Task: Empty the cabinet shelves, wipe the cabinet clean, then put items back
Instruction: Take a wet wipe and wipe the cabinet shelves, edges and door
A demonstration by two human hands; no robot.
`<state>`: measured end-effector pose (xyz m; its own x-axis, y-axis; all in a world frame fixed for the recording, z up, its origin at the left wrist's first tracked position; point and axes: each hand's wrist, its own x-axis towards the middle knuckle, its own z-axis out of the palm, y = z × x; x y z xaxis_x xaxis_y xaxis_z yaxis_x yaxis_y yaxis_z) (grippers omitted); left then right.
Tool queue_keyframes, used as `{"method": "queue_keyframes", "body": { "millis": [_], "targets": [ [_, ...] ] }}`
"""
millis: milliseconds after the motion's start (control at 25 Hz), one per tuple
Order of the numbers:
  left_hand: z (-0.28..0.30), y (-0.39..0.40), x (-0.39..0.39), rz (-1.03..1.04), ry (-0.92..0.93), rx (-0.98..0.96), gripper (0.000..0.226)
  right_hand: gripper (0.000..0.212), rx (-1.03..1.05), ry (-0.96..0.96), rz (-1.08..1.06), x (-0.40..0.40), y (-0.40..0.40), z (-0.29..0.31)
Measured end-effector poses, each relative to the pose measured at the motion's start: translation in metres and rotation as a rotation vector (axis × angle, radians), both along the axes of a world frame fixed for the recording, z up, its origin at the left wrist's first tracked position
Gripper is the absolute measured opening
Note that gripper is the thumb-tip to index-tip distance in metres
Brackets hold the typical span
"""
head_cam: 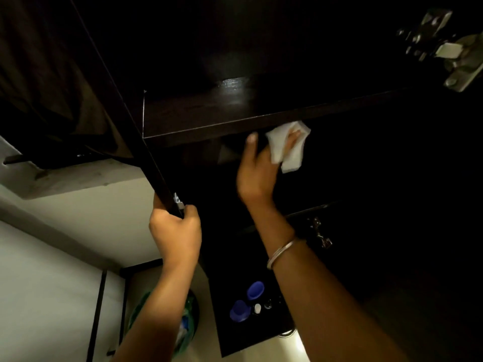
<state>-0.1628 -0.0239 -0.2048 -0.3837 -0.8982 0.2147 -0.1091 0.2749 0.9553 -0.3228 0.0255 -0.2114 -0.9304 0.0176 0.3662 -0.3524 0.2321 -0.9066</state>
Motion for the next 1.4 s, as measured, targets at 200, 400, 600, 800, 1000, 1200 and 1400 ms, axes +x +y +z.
{"method": "queue_keyframes", "body": {
  "millis": [200,400,600,800,1000,1200,1400],
  "targets": [
    [-0.002,0.003,0.0,0.019,-0.02,0.087,0.017,0.058,-0.055,-0.003,-0.286,-0.075,0.039,0.031],
    [0.003,0.005,0.003,-0.036,-0.014,0.097,0.022,0.076,-0.503,-0.456,-0.307,-0.054,0.02,0.002],
    [0.004,0.006,0.0,0.028,-0.073,0.125,0.035,0.072,-0.448,-0.6,-0.157,0.028,-0.029,0.016],
    [0.007,0.005,0.006,-0.032,-0.095,0.142,0.042,0.062,-0.397,-0.356,-0.241,-0.012,0.004,0.039],
    [0.01,0.006,0.003,-0.015,-0.044,0.104,0.043,0.062,-0.388,-0.509,-0.351,-0.013,0.006,0.033],
    [0.008,0.004,0.004,-0.021,-0.094,0.091,0.048,0.082,-0.564,-0.822,0.226,0.087,-0.043,0.017],
    [0.008,0.001,0.008,-0.036,-0.106,0.154,0.04,0.068,-0.343,-0.687,-0.283,0.007,0.028,0.04]
  ]
}}
